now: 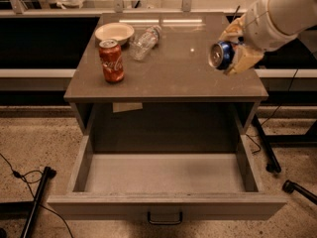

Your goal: Pick pepsi can from top drawer and place on counter

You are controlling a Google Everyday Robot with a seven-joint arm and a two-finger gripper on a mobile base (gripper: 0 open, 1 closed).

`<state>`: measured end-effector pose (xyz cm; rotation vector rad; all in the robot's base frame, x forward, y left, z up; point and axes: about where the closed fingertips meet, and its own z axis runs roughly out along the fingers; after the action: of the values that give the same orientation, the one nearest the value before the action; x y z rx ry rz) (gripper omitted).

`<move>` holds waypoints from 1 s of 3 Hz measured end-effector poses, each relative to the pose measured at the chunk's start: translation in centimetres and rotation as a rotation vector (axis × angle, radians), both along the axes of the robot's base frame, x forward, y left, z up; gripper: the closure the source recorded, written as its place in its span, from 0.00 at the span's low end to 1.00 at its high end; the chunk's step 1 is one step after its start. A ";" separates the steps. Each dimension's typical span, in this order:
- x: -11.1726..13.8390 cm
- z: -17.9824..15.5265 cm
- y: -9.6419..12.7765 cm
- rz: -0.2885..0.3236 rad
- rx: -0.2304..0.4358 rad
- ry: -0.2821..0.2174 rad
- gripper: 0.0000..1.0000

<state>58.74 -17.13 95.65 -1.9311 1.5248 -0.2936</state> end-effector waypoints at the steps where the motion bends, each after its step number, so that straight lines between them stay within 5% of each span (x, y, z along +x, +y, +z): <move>1: 3.0 0.3 1.9 0.061 0.016 -0.045 1.00; 3: 7.9 0.2 5.1 0.133 0.032 -0.080 1.00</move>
Offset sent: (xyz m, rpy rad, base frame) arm 0.0884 0.0600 0.0141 0.0381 -0.1154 0.1780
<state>66.63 -12.07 95.89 -1.9612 1.3351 -0.2828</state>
